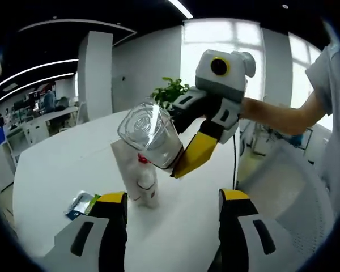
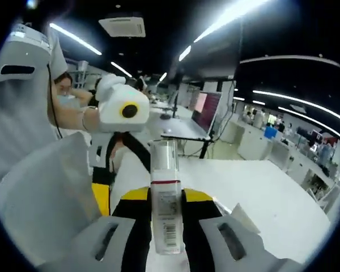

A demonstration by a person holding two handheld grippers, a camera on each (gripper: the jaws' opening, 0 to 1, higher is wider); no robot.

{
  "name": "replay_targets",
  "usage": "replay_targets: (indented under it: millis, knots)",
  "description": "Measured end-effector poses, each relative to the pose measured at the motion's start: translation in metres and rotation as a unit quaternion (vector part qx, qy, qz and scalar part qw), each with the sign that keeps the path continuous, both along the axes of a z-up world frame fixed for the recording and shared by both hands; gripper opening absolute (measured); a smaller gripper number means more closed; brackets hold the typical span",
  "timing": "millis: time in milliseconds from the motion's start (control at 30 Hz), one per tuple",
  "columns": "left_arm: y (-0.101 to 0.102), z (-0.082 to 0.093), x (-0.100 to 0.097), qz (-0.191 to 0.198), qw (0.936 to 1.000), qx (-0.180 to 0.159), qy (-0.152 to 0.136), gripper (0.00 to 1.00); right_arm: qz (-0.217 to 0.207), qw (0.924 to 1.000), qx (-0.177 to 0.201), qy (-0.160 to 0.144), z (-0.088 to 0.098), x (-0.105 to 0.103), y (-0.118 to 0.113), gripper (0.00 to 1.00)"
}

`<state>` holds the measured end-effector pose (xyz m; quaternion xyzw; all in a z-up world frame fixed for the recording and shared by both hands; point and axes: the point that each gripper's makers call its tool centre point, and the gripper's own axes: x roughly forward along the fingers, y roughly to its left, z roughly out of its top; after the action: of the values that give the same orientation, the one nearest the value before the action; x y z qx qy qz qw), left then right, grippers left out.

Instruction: Arrange the skincare products in the storage area until every visible bottle or jar stands upright without overlapping.

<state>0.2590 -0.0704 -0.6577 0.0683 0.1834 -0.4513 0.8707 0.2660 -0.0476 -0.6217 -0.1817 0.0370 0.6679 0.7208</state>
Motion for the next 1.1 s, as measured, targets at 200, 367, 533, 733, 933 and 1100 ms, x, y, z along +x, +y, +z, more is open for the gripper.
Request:
replay_targets:
  millis: [200, 367, 533, 733, 933, 1100]
  knots:
    - [-0.008, 0.001, 0.001, -0.011, 0.9999, -0.007, 0.000, 0.48, -0.010, 0.9998, 0.014, 0.012, 0.000, -0.007, 0.002, 0.19]
    - [-0.011, 0.001, 0.003, -0.013, 0.9998, -0.013, 0.001, 0.43, -0.018, 0.9992, 0.025, 0.025, -0.001, -0.009, 0.002, 0.19]
    - [-0.017, 0.001, 0.001, -0.022, 0.9994, -0.027, 0.007, 0.42, -0.024, 0.9980, 0.043, 0.041, -0.003, -0.010, 0.002, 0.19]
    - [-0.022, 0.002, 0.000, -0.025, 0.9990, -0.037, 0.006, 0.40, -0.030, 0.9938, 0.077, 0.075, 0.001, -0.008, 0.001, 0.19]
    - [-0.027, 0.004, -0.002, -0.034, 0.9980, -0.052, 0.013, 0.34, -0.030, 0.9866, 0.108, 0.118, 0.002, -0.005, -0.002, 0.19]
    - [-0.029, 0.002, -0.003, -0.037, 0.9976, -0.056, 0.018, 0.30, -0.029, 0.9812, 0.118, 0.150, -0.003, -0.005, -0.004, 0.19]
